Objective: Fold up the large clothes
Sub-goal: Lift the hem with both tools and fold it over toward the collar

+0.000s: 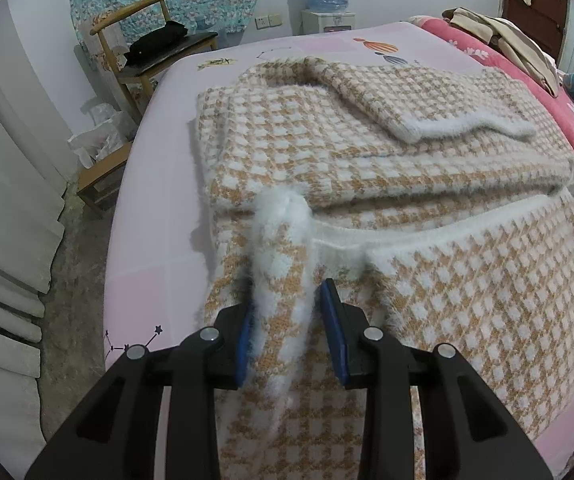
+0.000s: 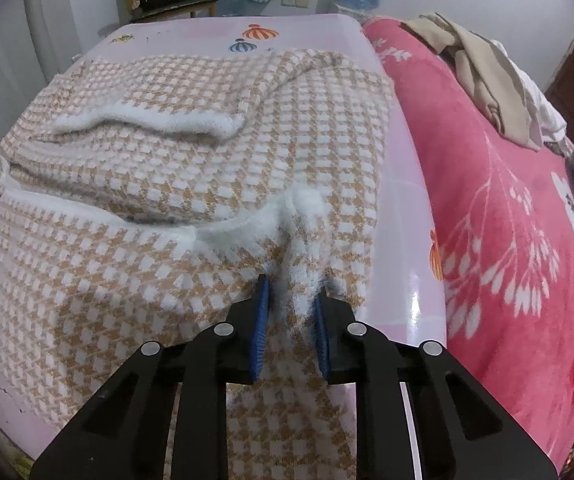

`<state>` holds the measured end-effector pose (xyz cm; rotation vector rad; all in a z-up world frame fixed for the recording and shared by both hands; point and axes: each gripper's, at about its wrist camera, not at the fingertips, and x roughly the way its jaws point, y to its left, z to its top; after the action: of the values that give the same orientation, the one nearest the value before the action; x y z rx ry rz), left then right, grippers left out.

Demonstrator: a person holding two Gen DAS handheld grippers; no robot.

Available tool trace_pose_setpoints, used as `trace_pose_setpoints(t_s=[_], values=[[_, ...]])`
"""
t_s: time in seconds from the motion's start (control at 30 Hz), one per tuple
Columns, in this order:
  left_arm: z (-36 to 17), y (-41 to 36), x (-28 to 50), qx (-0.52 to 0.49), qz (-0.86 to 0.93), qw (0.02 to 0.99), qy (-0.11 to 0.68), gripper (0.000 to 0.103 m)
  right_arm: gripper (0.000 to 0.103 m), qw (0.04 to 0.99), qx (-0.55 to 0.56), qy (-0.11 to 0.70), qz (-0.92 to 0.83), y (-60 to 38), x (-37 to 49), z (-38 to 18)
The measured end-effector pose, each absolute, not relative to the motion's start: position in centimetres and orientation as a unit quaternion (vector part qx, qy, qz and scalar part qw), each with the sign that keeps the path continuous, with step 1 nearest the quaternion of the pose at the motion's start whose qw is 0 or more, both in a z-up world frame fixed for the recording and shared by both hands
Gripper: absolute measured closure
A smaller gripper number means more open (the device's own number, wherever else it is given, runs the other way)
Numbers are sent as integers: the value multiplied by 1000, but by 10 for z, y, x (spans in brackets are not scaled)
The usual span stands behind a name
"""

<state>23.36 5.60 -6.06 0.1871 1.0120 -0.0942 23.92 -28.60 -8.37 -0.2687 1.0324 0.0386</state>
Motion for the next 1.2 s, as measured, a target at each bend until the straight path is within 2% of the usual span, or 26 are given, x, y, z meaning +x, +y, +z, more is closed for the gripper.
trace_pose_setpoints(t_s=[0.2, 0.27, 0.3, 0.4, 0.77, 1.03, 1.2], values=[[-60, 57, 233, 94, -42, 872, 479, 72, 96, 867, -111, 485, 14, -290, 235, -79], [-58, 60, 232, 94, -41, 877, 469, 78, 97, 871, -112, 478, 12, -290, 232, -75], [-56, 60, 230, 95, -39, 879, 466, 85, 97, 873, -114, 474, 11, -290, 231, -73], [-46, 64, 220, 95, -40, 891, 442, 90, 97, 884, -114, 454, 9, -288, 219, -59], [30, 78, 167, 91, -55, 942, 318, 93, 98, 929, -80, 360, 1, -289, 167, 9], [94, 82, 228, 86, -70, 963, 244, 93, 98, 955, -87, 282, 22, -290, 225, 63], [98, 84, 319, 69, -71, 959, 264, 93, 98, 958, -49, 278, 44, -302, 309, 74]])
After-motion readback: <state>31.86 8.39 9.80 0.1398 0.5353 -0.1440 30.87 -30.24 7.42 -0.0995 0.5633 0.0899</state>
